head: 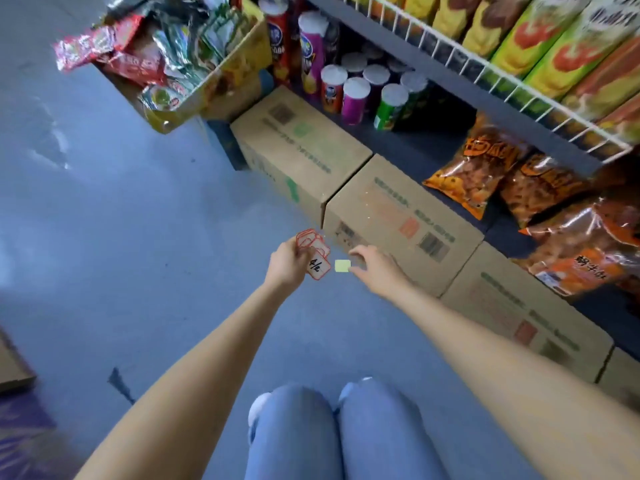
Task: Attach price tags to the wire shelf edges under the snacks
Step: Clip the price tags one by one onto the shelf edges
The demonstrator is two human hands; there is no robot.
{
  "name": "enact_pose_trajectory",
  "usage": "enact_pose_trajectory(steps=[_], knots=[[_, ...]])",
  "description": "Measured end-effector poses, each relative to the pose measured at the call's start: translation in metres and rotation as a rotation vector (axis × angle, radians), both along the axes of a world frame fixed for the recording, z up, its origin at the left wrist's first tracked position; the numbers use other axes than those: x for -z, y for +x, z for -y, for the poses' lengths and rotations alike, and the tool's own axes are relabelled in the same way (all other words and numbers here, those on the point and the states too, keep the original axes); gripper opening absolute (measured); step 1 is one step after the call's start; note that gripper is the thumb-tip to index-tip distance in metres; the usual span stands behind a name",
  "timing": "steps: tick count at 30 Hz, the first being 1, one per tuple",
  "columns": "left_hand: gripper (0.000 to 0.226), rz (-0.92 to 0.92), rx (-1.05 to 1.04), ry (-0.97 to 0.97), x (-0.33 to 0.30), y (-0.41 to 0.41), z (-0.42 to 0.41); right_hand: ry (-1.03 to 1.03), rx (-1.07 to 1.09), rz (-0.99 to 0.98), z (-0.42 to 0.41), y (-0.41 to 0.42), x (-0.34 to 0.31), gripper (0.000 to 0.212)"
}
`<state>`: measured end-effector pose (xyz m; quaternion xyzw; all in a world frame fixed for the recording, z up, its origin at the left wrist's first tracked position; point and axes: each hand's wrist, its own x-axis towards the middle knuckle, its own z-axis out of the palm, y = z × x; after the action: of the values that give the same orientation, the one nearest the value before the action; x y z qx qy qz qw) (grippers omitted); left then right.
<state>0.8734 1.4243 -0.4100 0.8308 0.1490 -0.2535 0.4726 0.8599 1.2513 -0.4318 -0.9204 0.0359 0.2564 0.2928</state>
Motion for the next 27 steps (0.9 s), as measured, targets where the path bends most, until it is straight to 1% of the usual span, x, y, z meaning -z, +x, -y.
enact_pose_trajectory(steps=[3, 5, 7, 8, 10, 11, 13, 16, 18, 20, 21, 23, 24, 25, 27], knots=[[0.025, -0.003, -0.018, -0.02, 0.103, 0.007, -0.001, -0.042, -0.07, -0.074, 0.002, 0.006, 0.11, 0.043], [0.03, -0.002, -0.013, -0.033, 0.162, 0.015, -0.002, -0.072, -0.126, -0.089, 0.001, 0.014, 0.167, 0.05], [0.028, 0.015, -0.009, -0.047, 0.212, 0.024, -0.002, -0.089, -0.171, -0.105, -0.002, 0.025, 0.214, 0.055], [0.025, 0.026, -0.015, -0.046, 0.229, 0.028, -0.002, -0.071, -0.17, -0.121, -0.004, 0.031, 0.234, 0.055], [0.019, 0.043, -0.047, -0.048, 0.257, 0.035, -0.003, 0.0, -0.078, -0.179, -0.008, 0.041, 0.264, 0.05], [0.017, 0.049, -0.062, -0.055, 0.269, 0.037, -0.005, 0.002, -0.034, -0.192, -0.01, 0.045, 0.275, 0.048], [0.015, 0.066, -0.09, -0.073, 0.282, 0.04, -0.011, -0.036, 0.033, -0.196, -0.014, 0.052, 0.287, 0.049], [0.01, 0.071, -0.112, -0.099, 0.284, 0.045, -0.019, -0.062, 0.136, -0.151, -0.018, 0.062, 0.294, 0.049], [0.008, 0.09, -0.111, -0.12, 0.282, 0.049, -0.022, -0.106, 0.121, -0.119, -0.02, 0.066, 0.299, 0.047], [0.008, 0.096, -0.094, -0.134, 0.281, 0.05, -0.023, -0.164, 0.08, -0.128, -0.02, 0.068, 0.298, 0.042], [0.009, 0.097, -0.091, -0.15, 0.281, 0.05, -0.022, -0.183, 0.046, -0.134, -0.019, 0.068, 0.299, 0.036], [0.011, 0.095, -0.106, -0.189, 0.282, 0.049, -0.021, -0.25, -0.068, -0.144, -0.019, 0.067, 0.295, 0.007], [0.01, 0.099, -0.114, -0.203, 0.281, 0.049, -0.02, -0.271, -0.135, -0.11, -0.02, 0.067, 0.294, 0.006], [0.01, 0.108, -0.124, -0.209, 0.279, 0.05, -0.02, -0.233, -0.171, -0.087, -0.021, 0.067, 0.293, 0.011], [0.009, 0.128, -0.17, -0.236, 0.27, 0.05, -0.022, -0.035, -0.15, -0.046, -0.028, 0.068, 0.278, 0.02]])
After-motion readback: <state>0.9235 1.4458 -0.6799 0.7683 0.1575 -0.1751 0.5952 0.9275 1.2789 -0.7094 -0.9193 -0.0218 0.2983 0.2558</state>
